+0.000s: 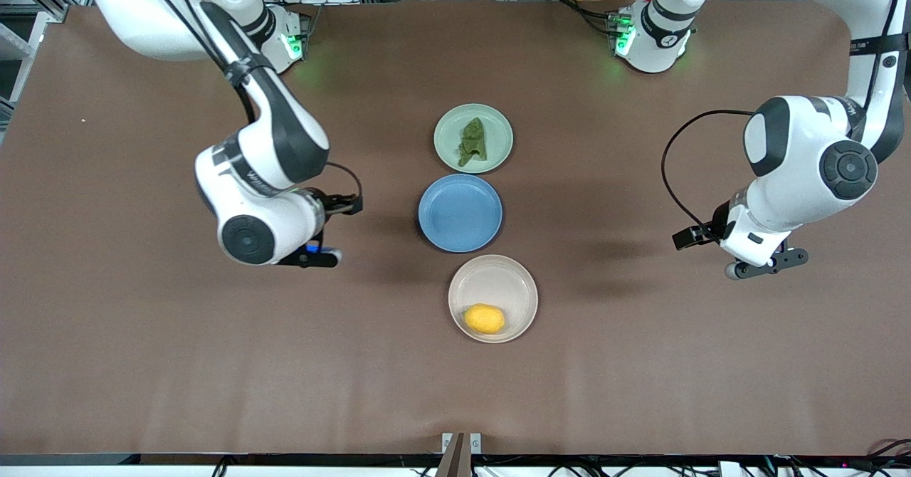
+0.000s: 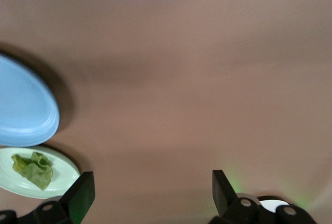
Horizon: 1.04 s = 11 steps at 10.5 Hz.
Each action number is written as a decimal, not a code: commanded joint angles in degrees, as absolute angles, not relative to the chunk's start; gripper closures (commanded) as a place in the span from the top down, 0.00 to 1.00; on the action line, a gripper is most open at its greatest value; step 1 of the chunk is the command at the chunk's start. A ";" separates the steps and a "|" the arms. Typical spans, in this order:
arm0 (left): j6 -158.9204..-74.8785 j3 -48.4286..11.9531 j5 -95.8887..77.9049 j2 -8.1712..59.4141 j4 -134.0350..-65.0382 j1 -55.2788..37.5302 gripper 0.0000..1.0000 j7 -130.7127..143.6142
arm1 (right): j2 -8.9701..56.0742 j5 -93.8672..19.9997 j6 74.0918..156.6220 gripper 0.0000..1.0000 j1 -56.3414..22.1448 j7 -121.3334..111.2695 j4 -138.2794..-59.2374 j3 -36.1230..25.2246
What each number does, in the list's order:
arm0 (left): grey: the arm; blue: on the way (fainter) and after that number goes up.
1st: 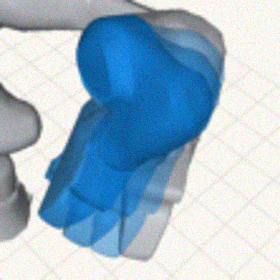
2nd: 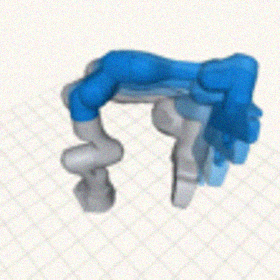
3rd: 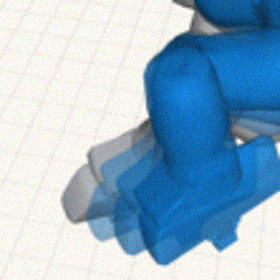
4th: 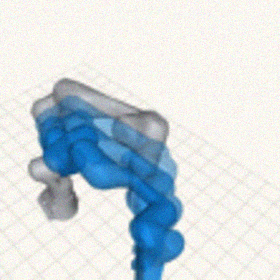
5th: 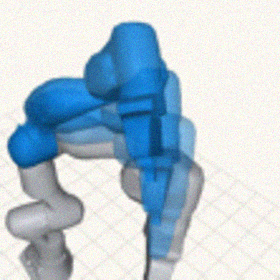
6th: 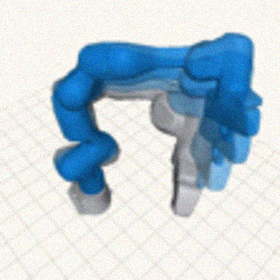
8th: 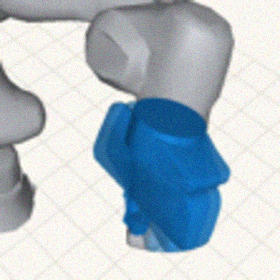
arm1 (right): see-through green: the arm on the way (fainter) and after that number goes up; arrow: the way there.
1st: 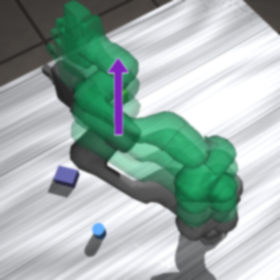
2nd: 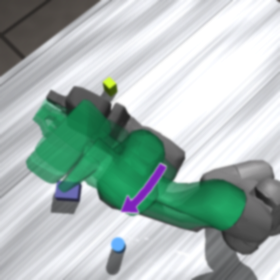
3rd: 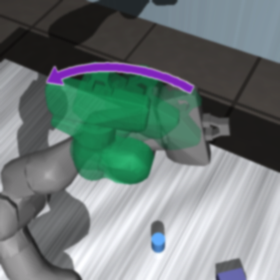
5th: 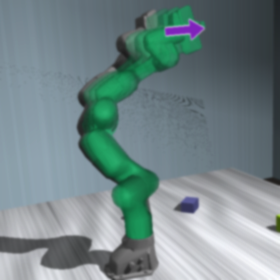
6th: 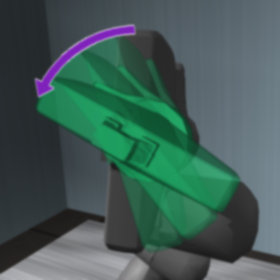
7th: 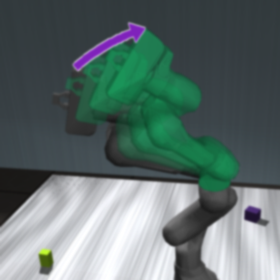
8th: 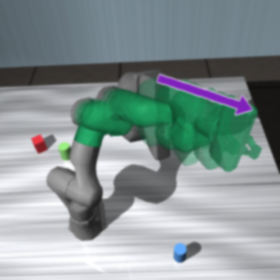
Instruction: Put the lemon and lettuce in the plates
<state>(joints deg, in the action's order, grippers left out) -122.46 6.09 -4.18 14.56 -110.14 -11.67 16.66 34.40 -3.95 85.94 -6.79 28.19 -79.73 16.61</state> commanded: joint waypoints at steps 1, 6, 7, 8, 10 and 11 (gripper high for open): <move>-124.98 5.71 -5.54 7.84 -117.93 -11.07 1.00 15.20 | 33.40 0.41 85.25 1.00 -1.68 28.48 -79.19 17.84; -124.81 5.71 -5.54 -1.40 -127.35 -11.07 1.00 15.21 | 29.72 8.52 84.02 1.00 2.53 19.25 -79.36 17.58; -124.80 5.71 -5.36 -2.71 -128.48 -10.81 1.00 15.21 | 28.58 8.53 84.11 1.00 3.68 19.16 -79.63 17.58; -124.80 5.71 -5.27 -3.68 -129.02 -10.03 1.00 15.21 | 27.52 8.53 84.11 1.00 4.39 19.25 -79.63 17.49; -124.72 5.97 -4.84 -3.95 -128.06 -9.23 1.00 15.12 | 25.15 8.53 84.90 1.00 5.36 19.42 -80.07 17.49; -124.63 5.98 -4.66 -4.65 -126.84 -7.23 1.00 14.86 | 24.35 8.44 86.03 1.00 6.06 19.42 -80.24 17.58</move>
<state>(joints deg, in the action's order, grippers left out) -124.37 6.19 -4.18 -2.54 -127.07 -9.66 16.66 26.86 7.57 84.89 4.88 19.54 -78.61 16.67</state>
